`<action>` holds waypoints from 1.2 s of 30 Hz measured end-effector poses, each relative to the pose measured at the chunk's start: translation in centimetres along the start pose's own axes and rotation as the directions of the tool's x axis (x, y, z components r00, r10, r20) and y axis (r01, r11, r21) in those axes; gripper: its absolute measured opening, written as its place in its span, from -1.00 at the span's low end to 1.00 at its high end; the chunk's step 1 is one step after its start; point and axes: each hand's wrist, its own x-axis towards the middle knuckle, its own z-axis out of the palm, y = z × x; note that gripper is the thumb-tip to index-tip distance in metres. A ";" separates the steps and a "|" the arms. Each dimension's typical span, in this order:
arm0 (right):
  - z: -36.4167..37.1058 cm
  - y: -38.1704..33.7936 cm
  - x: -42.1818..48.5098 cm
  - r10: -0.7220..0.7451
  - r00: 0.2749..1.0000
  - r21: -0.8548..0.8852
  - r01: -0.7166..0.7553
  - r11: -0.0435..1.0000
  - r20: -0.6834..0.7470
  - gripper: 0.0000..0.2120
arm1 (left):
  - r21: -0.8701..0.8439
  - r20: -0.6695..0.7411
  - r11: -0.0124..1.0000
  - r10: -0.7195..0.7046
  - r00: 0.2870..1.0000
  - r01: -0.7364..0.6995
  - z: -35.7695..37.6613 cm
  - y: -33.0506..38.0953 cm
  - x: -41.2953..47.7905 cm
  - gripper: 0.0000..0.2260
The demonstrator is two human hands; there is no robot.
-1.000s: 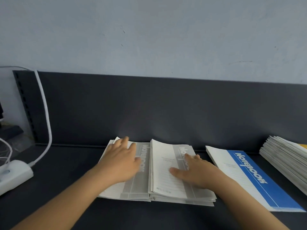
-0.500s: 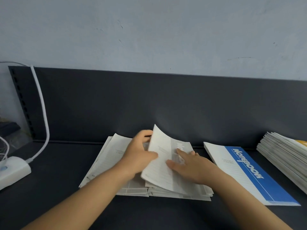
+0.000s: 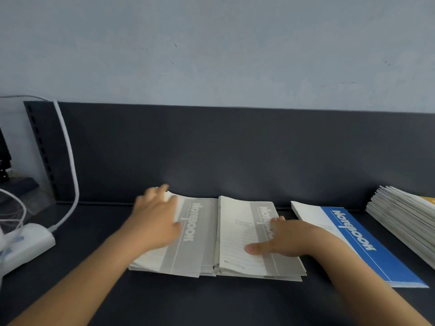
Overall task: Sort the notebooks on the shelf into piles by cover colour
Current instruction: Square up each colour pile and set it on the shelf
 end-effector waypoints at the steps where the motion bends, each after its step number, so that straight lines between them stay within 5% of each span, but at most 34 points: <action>1: -0.1 0.0 -0.1 0.000 1.000 -0.001 0.000 1.000 0.000 0.09 | -0.022 0.003 0.993 0.117 0.993 -0.117 0.3 1.2 -0.1 -0.51; 4: -0.2 0.0 -0.3 -0.004 1.000 -0.006 0.004 1.000 0.002 0.04 | -0.162 0.115 0.942 0.315 0.942 -0.295 1.2 4.5 0.2 -0.52; 9: -0.4 0.1 -0.3 -0.004 1.000 -0.018 0.004 1.000 -0.013 -0.05 | -0.331 0.212 0.919 0.294 0.932 -0.215 2.6 5.8 2.0 -0.51; 17: -0.1 0.2 -0.1 -0.008 1.000 0.021 0.008 1.000 -0.015 -0.04 | -0.561 0.061 0.806 0.264 0.963 -0.186 2.3 6.7 2.5 -0.56; 28: 0.6 -0.2 0.4 -0.015 0.999 -0.033 0.014 0.999 -0.040 0.17 | -0.330 0.097 0.934 0.178 0.979 -0.137 3.0 7.1 1.4 -0.11; 36: 0.4 -0.2 0.4 -0.053 0.994 -0.041 0.049 0.998 -0.092 -0.02 | -0.346 0.173 0.923 0.241 0.955 -0.170 3.0 7.0 1.7 -0.23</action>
